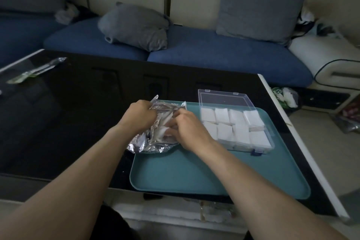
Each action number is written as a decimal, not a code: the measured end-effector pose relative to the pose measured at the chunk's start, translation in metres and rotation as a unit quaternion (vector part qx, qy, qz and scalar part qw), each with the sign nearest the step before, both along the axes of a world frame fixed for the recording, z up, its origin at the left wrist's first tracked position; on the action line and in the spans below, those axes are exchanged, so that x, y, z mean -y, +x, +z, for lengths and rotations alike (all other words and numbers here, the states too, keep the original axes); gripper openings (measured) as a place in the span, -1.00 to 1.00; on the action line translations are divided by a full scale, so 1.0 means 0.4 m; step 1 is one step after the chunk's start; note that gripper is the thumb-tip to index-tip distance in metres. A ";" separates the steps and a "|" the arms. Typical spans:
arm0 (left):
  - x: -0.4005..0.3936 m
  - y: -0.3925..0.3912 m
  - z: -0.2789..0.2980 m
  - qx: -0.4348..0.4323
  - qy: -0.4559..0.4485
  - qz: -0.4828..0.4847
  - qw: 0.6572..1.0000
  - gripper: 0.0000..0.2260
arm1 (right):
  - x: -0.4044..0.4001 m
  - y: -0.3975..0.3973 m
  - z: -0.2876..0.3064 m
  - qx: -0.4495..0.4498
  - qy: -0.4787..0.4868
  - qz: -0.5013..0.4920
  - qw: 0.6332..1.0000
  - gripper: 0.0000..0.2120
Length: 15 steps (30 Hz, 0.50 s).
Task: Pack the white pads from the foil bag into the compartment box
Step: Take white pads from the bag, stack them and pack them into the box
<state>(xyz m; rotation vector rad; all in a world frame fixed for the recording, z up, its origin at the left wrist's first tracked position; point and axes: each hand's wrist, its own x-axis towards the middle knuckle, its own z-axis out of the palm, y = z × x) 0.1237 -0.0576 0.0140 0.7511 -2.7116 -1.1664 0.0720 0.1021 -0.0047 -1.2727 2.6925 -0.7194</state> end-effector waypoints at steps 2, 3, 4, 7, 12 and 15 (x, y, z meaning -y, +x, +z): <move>-0.005 -0.002 0.007 -0.008 -0.008 0.005 1.000 -0.81 | -0.014 -0.001 0.007 0.008 -0.028 -0.018 0.999 -0.79; -0.007 -0.002 0.008 -0.009 -0.011 0.008 1.000 -0.80 | -0.020 -0.001 0.009 -0.004 -0.041 -0.021 0.999 -0.79; -0.008 -0.001 0.009 -0.007 -0.010 0.011 1.000 -0.80 | -0.025 -0.001 0.011 -0.020 -0.047 -0.011 0.999 -0.81; -0.008 -0.003 0.000 0.018 0.018 0.021 0.999 -0.81 | -0.032 0.006 0.012 -0.007 0.009 0.068 0.998 -0.67; -0.015 -0.006 0.005 0.057 0.018 0.014 0.998 -0.80 | -0.022 0.008 0.004 -0.003 0.098 0.113 0.989 -0.54; -0.015 -0.007 0.009 0.059 0.023 0.012 0.998 -0.78 | -0.010 0.020 -0.009 -0.051 0.063 0.130 0.988 -0.78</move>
